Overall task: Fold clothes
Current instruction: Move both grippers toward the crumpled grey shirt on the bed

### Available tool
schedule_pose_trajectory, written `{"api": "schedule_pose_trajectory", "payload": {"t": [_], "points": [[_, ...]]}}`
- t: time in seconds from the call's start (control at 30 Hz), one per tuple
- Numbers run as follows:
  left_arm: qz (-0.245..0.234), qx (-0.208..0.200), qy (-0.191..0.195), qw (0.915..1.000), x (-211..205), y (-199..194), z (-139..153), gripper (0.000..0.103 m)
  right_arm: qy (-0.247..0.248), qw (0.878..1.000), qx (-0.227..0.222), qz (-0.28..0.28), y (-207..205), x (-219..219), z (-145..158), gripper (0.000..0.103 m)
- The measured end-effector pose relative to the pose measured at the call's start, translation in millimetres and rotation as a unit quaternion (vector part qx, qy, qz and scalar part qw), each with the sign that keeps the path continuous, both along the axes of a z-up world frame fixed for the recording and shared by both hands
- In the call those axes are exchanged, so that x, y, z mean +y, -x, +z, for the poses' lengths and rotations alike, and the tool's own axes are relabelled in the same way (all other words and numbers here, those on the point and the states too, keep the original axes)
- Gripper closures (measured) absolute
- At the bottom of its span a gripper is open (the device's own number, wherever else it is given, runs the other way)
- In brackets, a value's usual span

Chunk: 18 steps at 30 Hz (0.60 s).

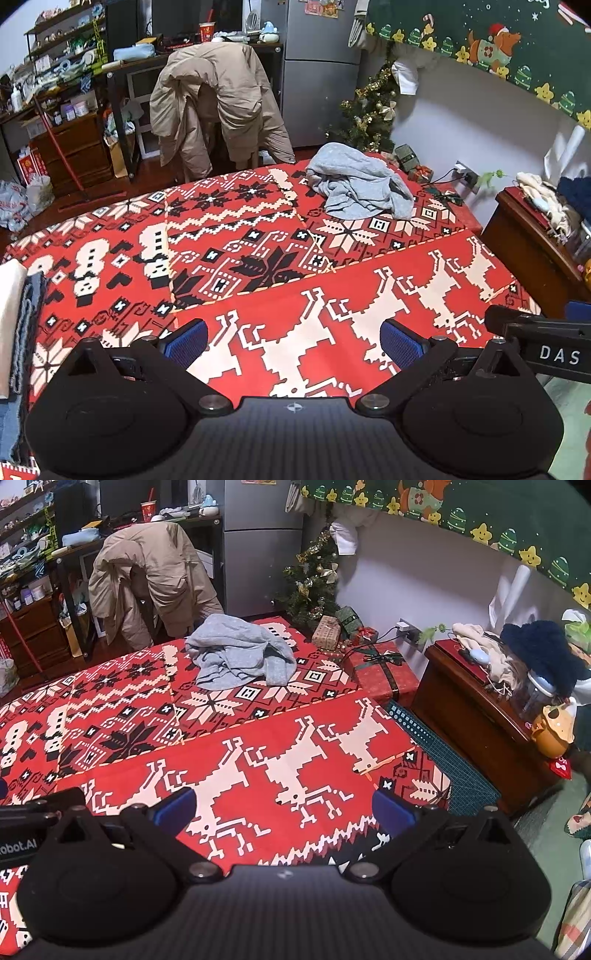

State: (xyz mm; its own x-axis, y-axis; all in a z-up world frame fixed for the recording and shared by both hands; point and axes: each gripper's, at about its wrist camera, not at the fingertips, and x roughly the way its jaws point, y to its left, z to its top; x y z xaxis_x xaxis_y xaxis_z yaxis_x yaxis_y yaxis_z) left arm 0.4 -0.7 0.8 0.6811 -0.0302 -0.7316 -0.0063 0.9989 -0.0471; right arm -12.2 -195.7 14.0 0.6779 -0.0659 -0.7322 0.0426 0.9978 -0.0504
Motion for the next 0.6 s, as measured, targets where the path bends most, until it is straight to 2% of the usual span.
{"api": "schedule_pose_trajectory", "payload": {"t": [0.1, 0.17, 0.6], "points": [[-0.006, -0.005, -0.013, 0.9999, -5.8, 0.0, -0.6, 0.003, -0.005, 1.000, -0.002, 0.001, 1.6, 4.3, 0.0, 0.001], [-0.009, -0.014, -0.001, 0.9999, -3.0, 3.8, -0.9, 0.003, -0.005, 1.000, -0.002, 0.003, 1.6, 4.6, 0.3, 0.001], [-0.012, -0.015, -0.002, 0.9998, -5.7, 7.8, 5.5, 0.003, -0.001, 1.000, -0.002, 0.006, 8.5, 2.5, 1.0, 0.001]]}}
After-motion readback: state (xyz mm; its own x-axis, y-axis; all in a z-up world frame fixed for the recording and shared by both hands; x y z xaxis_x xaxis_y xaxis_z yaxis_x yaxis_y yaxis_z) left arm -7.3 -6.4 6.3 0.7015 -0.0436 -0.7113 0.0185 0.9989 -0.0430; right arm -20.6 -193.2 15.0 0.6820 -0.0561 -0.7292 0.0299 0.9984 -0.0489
